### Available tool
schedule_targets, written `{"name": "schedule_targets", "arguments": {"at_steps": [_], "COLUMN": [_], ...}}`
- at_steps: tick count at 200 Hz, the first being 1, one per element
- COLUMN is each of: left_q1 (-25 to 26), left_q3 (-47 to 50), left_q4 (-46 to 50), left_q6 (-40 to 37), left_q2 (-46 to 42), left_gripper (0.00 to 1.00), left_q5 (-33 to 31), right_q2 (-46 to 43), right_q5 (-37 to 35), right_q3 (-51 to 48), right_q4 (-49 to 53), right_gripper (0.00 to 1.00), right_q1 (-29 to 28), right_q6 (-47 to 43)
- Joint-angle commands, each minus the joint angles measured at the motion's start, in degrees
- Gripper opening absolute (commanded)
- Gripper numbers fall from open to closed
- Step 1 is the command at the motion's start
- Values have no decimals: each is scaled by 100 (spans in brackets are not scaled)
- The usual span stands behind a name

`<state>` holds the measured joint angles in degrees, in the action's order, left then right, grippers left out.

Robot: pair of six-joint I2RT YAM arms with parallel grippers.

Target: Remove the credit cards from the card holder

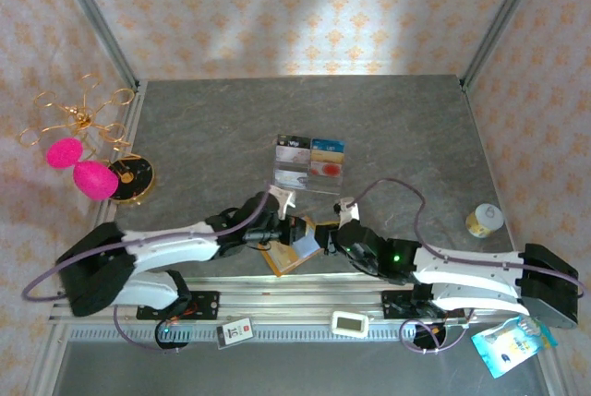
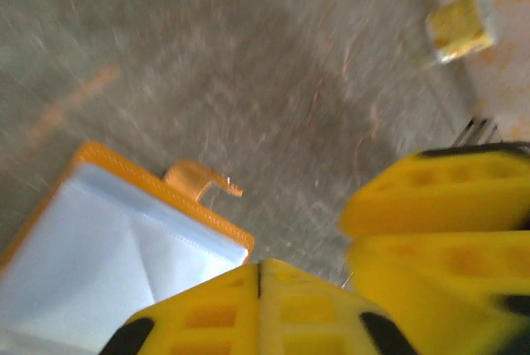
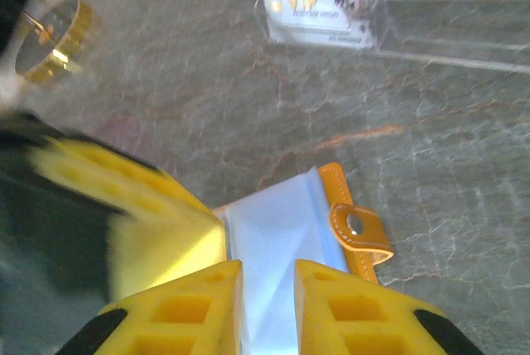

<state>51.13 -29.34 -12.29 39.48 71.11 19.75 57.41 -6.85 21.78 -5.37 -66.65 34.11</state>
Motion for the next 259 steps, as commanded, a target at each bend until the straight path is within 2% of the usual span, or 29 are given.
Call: {"name": "schedule_targets", "arguments": {"at_steps": [1,19,32,53,75,99,143,156,178,194,218,239,259], "left_q1": [-20,-25,-31,-81,-211,-459,-701,-808,-844,-856,-844,-664,-249], "left_q3": [540,970,1207,1361,1267,1293,930,755,416,245,320,592,920], "left_q4": [736,986,1018,1061,1246,909,18,-180,-26,381,839,991,857], "left_q6": [297,484,572,559,425,335,-155,-242,-509,-753,-804,-458,-134], "left_q2": [-576,-964,-1084,-1094,-1064,-950,-28,261,318,56,-554,-775,-871], "left_gripper": [0,0,0,0,0,0,0,0,0,0,0,0,0], "left_q5": [-526,-490,-394,-406,-697,-772,-860,-679,-768,-863,-792,-518,-473], "right_q2": [577,1307,1796,2263,2511,2830,2672,2568,2413,2201,1938,2165,2604], "right_q5": [979,1632,1827,1846,1817,1553,1191,1130,1087,1105,1663,2474,2840], "right_q3": [428,874,1153,1389,1366,1357,1030,945,941,960,1018,1216,1419], "right_q4": [-94,-115,-57,74,94,281,299,291,360,396,235,-18,-157], "right_gripper": [21,17,14,12,11,11,10,10,11,14,24,24,24], "right_q1": [47,119,156,349,601,675,680,688,680,680,680,689,713], "right_q6": [-435,-636,-747,-701,-491,-303,170,227,199,114,-145,-258,-271]}}
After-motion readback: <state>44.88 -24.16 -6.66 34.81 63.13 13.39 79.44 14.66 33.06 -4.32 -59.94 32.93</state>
